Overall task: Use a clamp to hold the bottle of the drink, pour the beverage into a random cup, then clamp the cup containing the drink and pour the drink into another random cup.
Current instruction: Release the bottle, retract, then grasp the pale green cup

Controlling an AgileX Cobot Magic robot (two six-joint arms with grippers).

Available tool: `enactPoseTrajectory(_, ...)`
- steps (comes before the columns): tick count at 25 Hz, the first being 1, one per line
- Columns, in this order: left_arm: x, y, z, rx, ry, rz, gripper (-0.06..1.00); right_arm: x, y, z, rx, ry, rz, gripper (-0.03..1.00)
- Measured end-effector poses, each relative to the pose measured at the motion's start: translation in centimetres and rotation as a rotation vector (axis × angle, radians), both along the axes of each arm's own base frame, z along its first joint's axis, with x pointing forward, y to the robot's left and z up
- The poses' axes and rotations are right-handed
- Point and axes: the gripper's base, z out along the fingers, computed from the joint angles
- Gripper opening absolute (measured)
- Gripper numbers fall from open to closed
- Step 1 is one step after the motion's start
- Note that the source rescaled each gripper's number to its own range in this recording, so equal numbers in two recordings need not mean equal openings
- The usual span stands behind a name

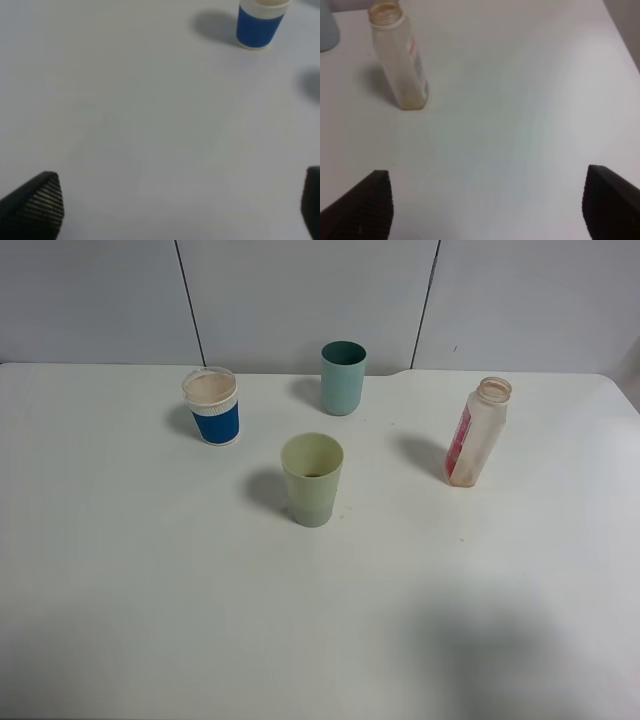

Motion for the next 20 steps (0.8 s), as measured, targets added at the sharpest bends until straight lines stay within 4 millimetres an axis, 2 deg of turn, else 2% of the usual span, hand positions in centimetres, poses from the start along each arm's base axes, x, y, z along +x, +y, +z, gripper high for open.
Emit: enactPoseTrajectory(20, 0.0, 0.0, 0.0, 0.0, 0.0, 0.0, 1.0, -0.01, 0.01, 0.0, -0.001, 0.0, -0.011, 0.6)
